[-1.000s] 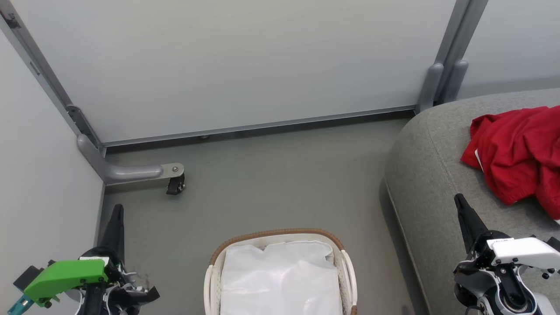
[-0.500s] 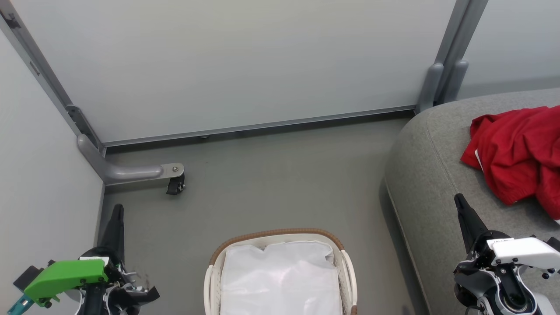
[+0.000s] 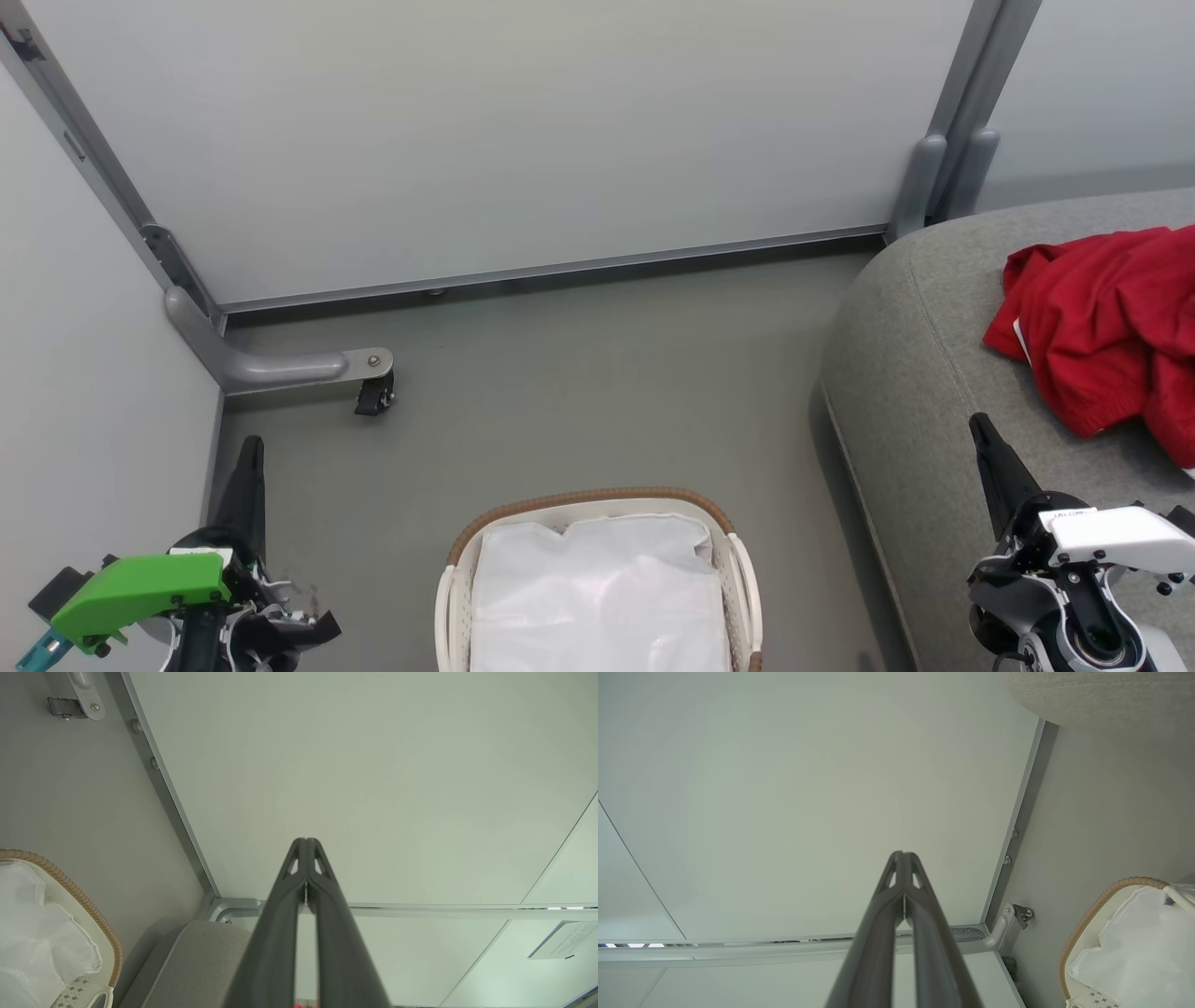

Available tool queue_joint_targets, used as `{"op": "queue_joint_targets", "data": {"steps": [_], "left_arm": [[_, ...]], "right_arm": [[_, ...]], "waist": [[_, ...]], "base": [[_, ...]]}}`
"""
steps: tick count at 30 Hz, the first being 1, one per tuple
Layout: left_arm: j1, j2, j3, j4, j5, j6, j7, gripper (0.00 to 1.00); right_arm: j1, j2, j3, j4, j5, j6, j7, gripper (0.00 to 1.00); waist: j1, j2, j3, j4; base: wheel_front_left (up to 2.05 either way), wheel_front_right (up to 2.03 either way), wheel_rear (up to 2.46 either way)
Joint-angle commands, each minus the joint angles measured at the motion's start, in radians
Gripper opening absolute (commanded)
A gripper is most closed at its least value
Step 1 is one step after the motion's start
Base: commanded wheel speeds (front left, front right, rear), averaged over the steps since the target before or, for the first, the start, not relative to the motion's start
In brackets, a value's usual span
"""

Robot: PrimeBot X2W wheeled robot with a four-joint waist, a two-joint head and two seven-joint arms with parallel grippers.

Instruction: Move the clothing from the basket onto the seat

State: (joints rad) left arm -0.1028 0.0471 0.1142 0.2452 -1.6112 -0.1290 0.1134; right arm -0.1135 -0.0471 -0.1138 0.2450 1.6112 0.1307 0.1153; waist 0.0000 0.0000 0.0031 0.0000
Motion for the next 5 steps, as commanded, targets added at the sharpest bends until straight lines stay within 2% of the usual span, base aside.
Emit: {"op": "queue_joint_targets", "data": {"steps": [1, 5], "left_arm": [[-0.012, 0.006, 0.002, -0.002, -0.004, -0.005, 0.005, 0.0], [-0.012, 0.006, 0.002, -0.002, -0.004, -0.005, 0.005, 0.0]], "right_arm": [[0.01, -0.006, -0.002, -0.003, 0.003, 0.0, 0.001, 0.0], [0.01, -0.006, -0.002, -0.003, 0.003, 0.0, 0.001, 0.0]], "waist": [[0.0, 0.0, 0.0, 0.0], [0.0, 0.0, 0.0, 0.0]], "base": [[0.0, 0.0, 0.0], [0.0, 0.0, 0.0]]}}
